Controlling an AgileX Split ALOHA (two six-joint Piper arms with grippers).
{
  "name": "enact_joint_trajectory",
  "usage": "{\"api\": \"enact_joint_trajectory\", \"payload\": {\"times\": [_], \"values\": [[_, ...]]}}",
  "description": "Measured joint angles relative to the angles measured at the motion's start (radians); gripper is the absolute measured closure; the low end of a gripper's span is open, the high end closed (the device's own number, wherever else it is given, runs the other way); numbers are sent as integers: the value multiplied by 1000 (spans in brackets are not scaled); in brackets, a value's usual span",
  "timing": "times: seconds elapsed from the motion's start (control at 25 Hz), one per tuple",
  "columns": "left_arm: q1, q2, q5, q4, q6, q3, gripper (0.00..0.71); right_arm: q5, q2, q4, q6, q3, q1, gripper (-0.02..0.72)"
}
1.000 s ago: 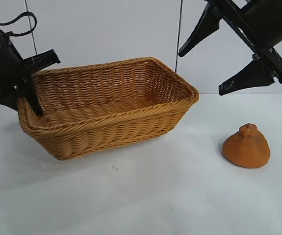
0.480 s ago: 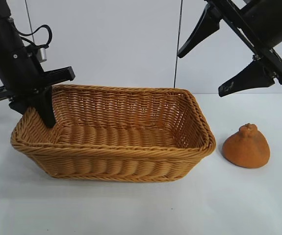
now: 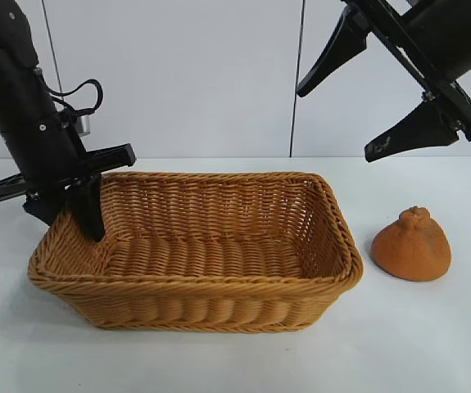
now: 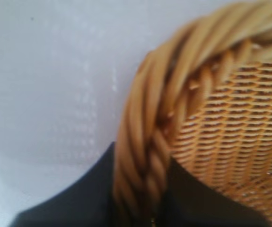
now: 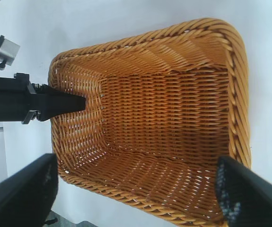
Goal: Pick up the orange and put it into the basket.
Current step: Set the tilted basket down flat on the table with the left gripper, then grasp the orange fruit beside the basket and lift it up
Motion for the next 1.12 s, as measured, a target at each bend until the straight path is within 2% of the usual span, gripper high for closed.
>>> {"api": "enact_joint_trajectory", "payload": {"times": [0.16, 0.28, 0.48, 0.68, 0.92, 1.12], "values": [[21, -95, 17, 4, 1, -6, 56, 0, 0, 0, 0, 0, 0, 87], [55, -174, 29, 71, 2, -7, 55, 0, 0, 0, 0, 0, 0, 87], [155, -267, 81, 272, 1, -7, 55, 0, 0, 0, 0, 0, 0, 87], [251, -305, 173, 340, 1, -7, 55, 1, 0, -1, 0, 0, 0, 87], [267, -375, 224, 341, 23, 11, 72, 8, 0, -8, 0, 0, 0, 87], [267, -508, 227, 341, 43, 133, 74, 9, 0, -9, 0, 0, 0, 87]]}}
